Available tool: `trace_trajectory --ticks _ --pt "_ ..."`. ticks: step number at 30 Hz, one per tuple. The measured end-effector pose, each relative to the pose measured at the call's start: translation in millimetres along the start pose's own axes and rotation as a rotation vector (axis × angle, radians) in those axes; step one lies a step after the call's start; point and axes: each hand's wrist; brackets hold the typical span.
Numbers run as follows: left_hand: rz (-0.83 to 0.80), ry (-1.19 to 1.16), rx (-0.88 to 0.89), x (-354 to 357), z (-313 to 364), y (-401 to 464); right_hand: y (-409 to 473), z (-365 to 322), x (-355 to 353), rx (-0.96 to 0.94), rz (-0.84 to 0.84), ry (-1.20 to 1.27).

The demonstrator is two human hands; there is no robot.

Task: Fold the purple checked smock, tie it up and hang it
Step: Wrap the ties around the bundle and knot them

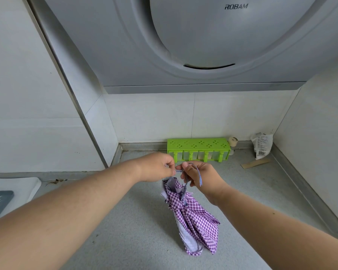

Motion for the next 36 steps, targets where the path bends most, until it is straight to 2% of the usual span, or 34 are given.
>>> trace_trajectory --ticks 5,8,15,25,31,36 --pt "-0.084 0.252 0.071 0.8 -6.2 -6.8 -1.6 5.3 -1.8 0.056 -0.022 0.065" --pt "-0.076 0.256 0.042 2.6 -8.0 -13.2 -3.0 6.5 0.2 0.071 -0.035 0.05" --pt "-0.05 0.029 -0.12 18.8 -12.1 -13.6 -6.6 3.9 7.1 0.09 -0.107 0.058" --pt "0.008 -0.351 -0.29 34.3 -28.8 -10.4 -7.5 3.9 11.0 0.194 -0.128 0.247" --pt "0.059 -0.581 -0.316 33.4 -30.9 -10.5 -5.4 6.4 12.3 0.152 -0.109 0.067" --pt "0.08 -0.684 -0.339 37.4 -35.4 -14.1 -0.5 4.4 15.6 0.213 -0.068 0.046"
Point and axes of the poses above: each hand's wrist, its own y-axis towards the middle knuckle, its own x-axis out of the palm, z = x × y, and after that the axes turned 12 degrees about z, right-handed
